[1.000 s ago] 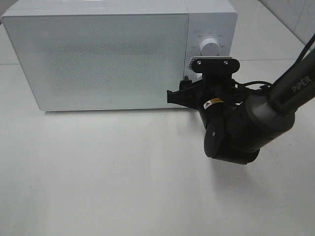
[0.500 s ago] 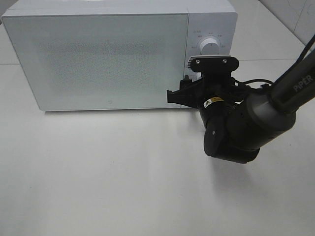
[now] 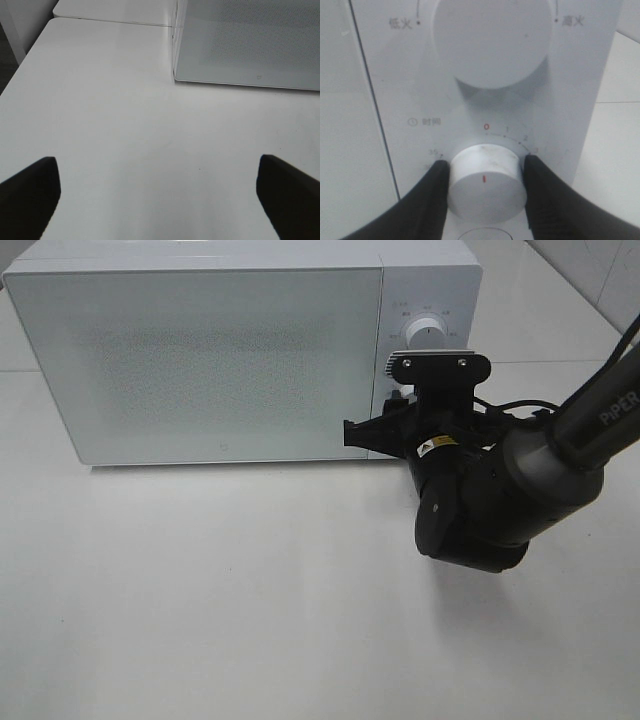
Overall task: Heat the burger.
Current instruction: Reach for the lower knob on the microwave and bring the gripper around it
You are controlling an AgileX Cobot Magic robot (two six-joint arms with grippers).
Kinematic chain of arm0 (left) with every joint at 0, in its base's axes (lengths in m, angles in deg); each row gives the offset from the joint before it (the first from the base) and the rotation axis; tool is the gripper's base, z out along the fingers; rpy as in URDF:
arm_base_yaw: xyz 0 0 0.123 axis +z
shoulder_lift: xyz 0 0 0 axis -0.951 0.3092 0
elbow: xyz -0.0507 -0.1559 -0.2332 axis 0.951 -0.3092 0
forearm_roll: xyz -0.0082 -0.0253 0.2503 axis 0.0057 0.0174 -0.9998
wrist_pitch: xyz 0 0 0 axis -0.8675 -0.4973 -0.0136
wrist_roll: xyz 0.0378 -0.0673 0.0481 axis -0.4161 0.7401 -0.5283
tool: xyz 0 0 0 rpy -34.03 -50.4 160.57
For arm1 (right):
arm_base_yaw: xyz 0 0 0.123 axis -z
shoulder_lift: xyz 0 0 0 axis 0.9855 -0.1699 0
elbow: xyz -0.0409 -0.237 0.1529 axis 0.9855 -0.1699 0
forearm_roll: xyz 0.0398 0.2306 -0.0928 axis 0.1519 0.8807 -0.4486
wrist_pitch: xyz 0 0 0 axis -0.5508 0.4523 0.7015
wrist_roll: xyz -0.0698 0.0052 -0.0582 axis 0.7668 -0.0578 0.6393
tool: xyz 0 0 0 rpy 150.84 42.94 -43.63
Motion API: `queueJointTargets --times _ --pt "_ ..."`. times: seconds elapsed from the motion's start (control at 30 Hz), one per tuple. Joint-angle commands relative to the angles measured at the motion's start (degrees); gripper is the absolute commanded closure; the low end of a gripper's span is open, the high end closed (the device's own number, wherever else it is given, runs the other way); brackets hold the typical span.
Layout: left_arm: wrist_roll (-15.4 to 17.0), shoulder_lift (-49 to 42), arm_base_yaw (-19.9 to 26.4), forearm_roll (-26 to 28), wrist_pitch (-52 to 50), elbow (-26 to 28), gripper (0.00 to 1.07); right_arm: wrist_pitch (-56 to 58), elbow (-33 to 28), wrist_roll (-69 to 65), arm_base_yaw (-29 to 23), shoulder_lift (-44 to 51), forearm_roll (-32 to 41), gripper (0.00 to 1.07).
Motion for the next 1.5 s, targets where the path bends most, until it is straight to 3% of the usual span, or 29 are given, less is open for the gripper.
queueJointTargets --times 0.03,0.1,0.4,0.6,0.67,0.97,1.13,1.5 --pt "0.0 -0.86 0.11 0.4 -0.11 0.0 0.07 -6.3 1.03 0.17 0.17 0.86 -2.18 1.03" --pt "0.0 -0.86 0.11 0.4 -0.11 0.0 0.07 -6.36 1.03 0.23 0.17 0.86 -2.29 1.07" --pt "0.0 -0.86 0.11 0.4 -0.11 0.0 0.07 -7.28 1.09 -2.29 0.17 0.86 -8.08 1.07" --pt "0.0 -0.86 0.11 0.4 -0.11 0.0 0.07 -7.16 1.09 -18.11 0.17 0.86 -10.2 1.07" --pt "0.0 -0.86 0.11 0.4 -0.11 0.0 0.07 -6.88 1.09 -29.68 0.17 0.86 -12.38 1.07" --pt "0.0 -0.86 0.11 0.4 -0.11 0.0 0.07 -7.56 1.09 -47.21 0.17 0.86 -14.5 1.07" --pt "0.0 -0.86 0.11 0.4 -0.11 0.0 0.07 -8.25 1.09 -66.98 0.17 0.86 -16.21 1.07" --pt "0.0 -0.86 0.11 0.4 -0.11 0.0 0.07 -10.83 1.09 -82.62 0.17 0.86 -16.96 1.07"
